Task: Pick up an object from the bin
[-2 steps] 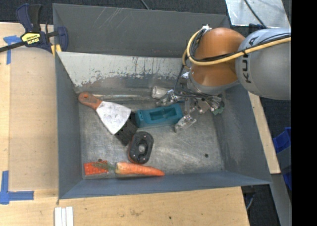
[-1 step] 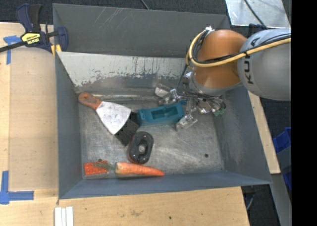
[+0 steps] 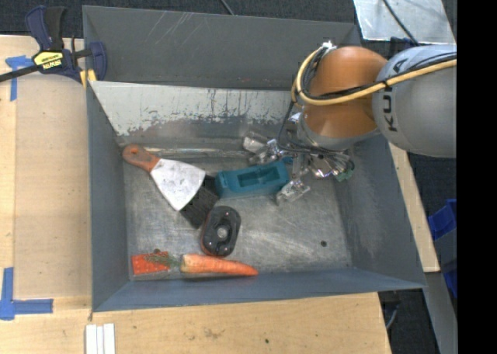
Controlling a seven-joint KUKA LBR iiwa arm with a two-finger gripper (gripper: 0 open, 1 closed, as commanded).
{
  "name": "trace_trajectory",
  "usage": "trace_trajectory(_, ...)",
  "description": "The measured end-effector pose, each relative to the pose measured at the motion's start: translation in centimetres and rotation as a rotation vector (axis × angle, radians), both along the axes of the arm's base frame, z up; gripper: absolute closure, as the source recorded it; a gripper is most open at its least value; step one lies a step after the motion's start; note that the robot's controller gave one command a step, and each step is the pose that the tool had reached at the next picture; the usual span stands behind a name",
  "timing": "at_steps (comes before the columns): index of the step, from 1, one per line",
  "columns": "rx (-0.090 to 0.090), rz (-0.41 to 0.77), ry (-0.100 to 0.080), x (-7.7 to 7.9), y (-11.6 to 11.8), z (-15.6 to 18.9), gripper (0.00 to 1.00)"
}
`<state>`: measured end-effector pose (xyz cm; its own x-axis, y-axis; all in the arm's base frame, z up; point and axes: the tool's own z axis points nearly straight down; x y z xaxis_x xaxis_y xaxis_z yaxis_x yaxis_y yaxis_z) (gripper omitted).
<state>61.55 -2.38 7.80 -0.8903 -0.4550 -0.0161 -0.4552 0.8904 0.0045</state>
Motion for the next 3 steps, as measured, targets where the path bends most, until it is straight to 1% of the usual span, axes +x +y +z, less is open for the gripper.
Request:
trace_trajectory(1,-0.001,-0.004,0.014,0.43,0.02,-0.06,1.0)
trace_trajectory(2,0.003,-0.023,0.014,0.43,-0.26,-0.07,1.0)
trace_trajectory(3,0.003,-0.027,0.01,0.49,-0.73,-0.06,1.0)
